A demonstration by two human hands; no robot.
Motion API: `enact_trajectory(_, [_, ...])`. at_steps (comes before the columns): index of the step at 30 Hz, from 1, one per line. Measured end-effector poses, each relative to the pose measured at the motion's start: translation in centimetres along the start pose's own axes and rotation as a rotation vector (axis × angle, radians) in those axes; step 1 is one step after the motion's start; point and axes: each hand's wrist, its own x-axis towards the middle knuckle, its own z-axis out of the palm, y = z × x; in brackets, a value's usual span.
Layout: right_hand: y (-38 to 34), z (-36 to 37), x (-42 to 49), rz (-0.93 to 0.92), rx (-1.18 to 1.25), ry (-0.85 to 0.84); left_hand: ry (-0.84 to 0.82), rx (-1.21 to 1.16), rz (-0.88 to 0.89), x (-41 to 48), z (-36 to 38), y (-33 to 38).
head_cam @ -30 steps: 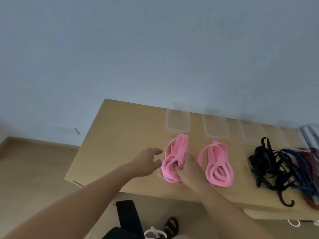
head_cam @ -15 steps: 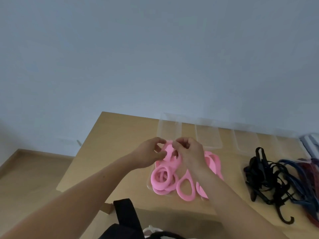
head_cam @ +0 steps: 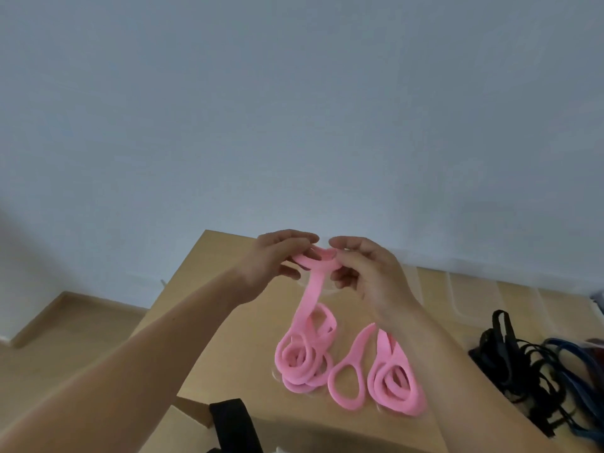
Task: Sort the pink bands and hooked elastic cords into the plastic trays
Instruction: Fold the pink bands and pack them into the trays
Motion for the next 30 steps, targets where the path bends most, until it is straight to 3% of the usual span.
enact_trajectory(3, [-1.5,0.8,0.9,0.094,0.226,-0.020,-0.138,-0.058,-0.007,0.2,-1.1,0.0])
enact_trajectory(5, [-2.1,1.4,1.5,0.191,0.379,-0.005,-0.204,0.069,0.008,0.5,-1.7,0.1])
enact_trajectory(7, [-2.5,2.2,1.9,0.264,0.507,-0.002,-0.205,0.190,0.035,0.9,-2.1,0.1])
enact_trajectory(9, [-2.6,3.0,2.4,0.273,0.519,-0.008,-0.153,0.157,0.050,1.6,-2.5,0.1])
enact_trajectory(11, [-2.7,3.6,2.9,0.247,0.373,0.002,-0.137,0.068,0.017,2.5,-3.0,0.3])
enact_trajectory(15, [-3.0,3.6,3.7,0.002,-0.460,0.236,-0.279,0.005,-0.043,3.4,-4.1,0.9])
enact_trajectory(16, [-2.9,3.5,3.9,-0.044,-0.568,0.293,-0.324,0.011,-0.056,3.5,-4.3,1.0])
enact_trajectory(23, [-3.0,4.1,4.2,-0.062,-0.483,0.286,-0.513,-0.021,-0.124,3.5,-5.1,1.0])
enact_trajectory(26, [-3.5,4.4,4.0,-0.161,-0.513,0.347,-0.518,-0.158,-0.201,3.1,-5.4,1.0])
enact_trajectory(30, [-3.1,5.4,3.6,-0.342,-0.654,0.286,-0.436,-0.248,-0.236,3.0,-5.3,1.7])
